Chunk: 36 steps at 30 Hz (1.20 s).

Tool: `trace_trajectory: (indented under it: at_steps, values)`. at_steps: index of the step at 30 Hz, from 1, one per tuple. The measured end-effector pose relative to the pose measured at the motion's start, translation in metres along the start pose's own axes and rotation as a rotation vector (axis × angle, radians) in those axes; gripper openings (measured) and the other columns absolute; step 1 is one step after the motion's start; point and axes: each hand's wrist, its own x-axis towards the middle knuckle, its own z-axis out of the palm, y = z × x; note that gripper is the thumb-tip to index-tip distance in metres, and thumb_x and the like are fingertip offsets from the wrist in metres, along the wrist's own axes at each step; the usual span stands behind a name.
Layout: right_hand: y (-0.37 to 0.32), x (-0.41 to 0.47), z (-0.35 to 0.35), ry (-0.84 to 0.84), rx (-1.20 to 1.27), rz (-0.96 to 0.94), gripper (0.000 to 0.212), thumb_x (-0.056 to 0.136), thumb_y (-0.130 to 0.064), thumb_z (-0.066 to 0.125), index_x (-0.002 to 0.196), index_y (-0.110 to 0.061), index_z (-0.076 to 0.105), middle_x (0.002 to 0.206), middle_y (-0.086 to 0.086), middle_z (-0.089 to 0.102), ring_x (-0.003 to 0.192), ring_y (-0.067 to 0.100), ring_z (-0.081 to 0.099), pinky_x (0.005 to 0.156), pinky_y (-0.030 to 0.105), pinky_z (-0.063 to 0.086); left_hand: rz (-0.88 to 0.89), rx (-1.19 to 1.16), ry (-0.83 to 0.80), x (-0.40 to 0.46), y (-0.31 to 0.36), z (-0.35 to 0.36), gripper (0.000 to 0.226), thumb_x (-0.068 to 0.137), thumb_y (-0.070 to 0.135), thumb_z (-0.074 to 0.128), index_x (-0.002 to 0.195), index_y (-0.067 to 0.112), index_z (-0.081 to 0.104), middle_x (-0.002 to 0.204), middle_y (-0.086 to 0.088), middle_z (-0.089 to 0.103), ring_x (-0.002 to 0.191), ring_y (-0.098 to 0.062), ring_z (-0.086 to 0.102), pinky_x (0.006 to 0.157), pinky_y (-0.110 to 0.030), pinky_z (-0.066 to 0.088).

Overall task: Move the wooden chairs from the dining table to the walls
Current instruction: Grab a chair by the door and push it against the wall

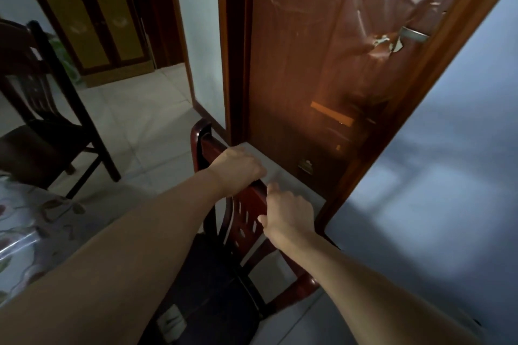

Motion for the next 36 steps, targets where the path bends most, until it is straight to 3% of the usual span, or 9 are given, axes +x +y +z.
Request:
trace_trajectory:
  at_steps: [6, 12, 15, 19, 25, 30, 36]
  values:
    - [0.017, -0.059, -0.019, 0.002, -0.003, 0.035, 0.042, 0.083, -0.04, 0.068, 0.111, -0.016, 0.049, 0.09, 0.0, 0.068, 0.079, 0.016, 0.068, 0.057, 0.024, 0.037, 0.166, -0.117, 0.018, -0.006, 0.039, -0.028, 0.022, 0.09, 0.002, 0.047, 0.101, 0.015, 0.06, 0.101, -0.003, 0.06, 0.097, -0.022, 0.057, 0.069, -0.029, 0.036]
    - [0.065, -0.119, -0.045, -0.03, 0.005, 0.177, 0.039, 0.085, -0.038, 0.065, 0.113, -0.018, 0.048, 0.098, 0.0, 0.067, 0.088, 0.017, 0.067, 0.067, 0.026, 0.044, 0.389, -0.08, 0.027, 0.02, 0.104, -0.069, 0.021, 0.088, -0.001, 0.049, 0.099, 0.011, 0.062, 0.092, -0.004, 0.057, 0.091, -0.026, 0.059, 0.066, -0.034, 0.041]
    - [0.098, -0.138, -0.059, -0.044, -0.032, 0.21, 0.038, 0.086, -0.038, 0.063, 0.115, -0.018, 0.047, 0.101, 0.001, 0.065, 0.09, 0.019, 0.065, 0.068, 0.029, 0.042, 0.448, -0.05, 0.028, 0.039, 0.135, -0.088, 0.019, 0.087, 0.004, 0.055, 0.103, 0.011, 0.062, 0.099, -0.006, 0.06, 0.094, -0.027, 0.059, 0.066, -0.034, 0.043]
    - [0.159, -0.158, -0.079, -0.043, -0.085, 0.233, 0.043, 0.085, -0.039, 0.063, 0.118, -0.017, 0.046, 0.103, 0.004, 0.064, 0.094, 0.024, 0.064, 0.07, 0.03, 0.038, 0.465, -0.007, 0.04, 0.076, 0.185, -0.113, 0.022, 0.084, 0.009, 0.059, 0.106, 0.013, 0.061, 0.103, -0.008, 0.06, 0.095, -0.029, 0.06, 0.073, -0.039, 0.051]
    - [0.23, -0.167, -0.097, -0.057, -0.063, 0.268, 0.038, 0.083, -0.037, 0.066, 0.109, -0.016, 0.048, 0.1, 0.005, 0.065, 0.091, 0.025, 0.065, 0.066, 0.029, 0.036, 0.461, 0.044, 0.017, 0.134, 0.237, -0.139, 0.02, 0.081, 0.005, 0.056, 0.099, 0.012, 0.06, 0.1, -0.008, 0.059, 0.093, -0.031, 0.06, 0.058, -0.034, 0.032]
    - [0.29, -0.165, -0.118, -0.019, -0.137, 0.233, 0.038, 0.081, -0.036, 0.069, 0.104, -0.014, 0.048, 0.093, 0.005, 0.067, 0.082, 0.025, 0.065, 0.062, 0.03, 0.037, 0.421, 0.032, 0.037, 0.176, 0.268, -0.159, 0.018, 0.08, 0.011, 0.063, 0.098, 0.014, 0.061, 0.095, -0.005, 0.061, 0.087, -0.028, 0.062, 0.058, -0.03, 0.032]
    - [0.353, -0.145, -0.144, -0.098, -0.202, 0.189, 0.041, 0.08, -0.035, 0.069, 0.109, -0.015, 0.048, 0.098, 0.005, 0.065, 0.087, 0.027, 0.064, 0.065, 0.03, 0.036, 0.388, 0.046, 0.084, 0.217, 0.289, -0.169, 0.025, 0.085, 0.014, 0.058, 0.11, 0.013, 0.057, 0.1, -0.007, 0.059, 0.089, -0.028, 0.06, 0.06, -0.033, 0.032]
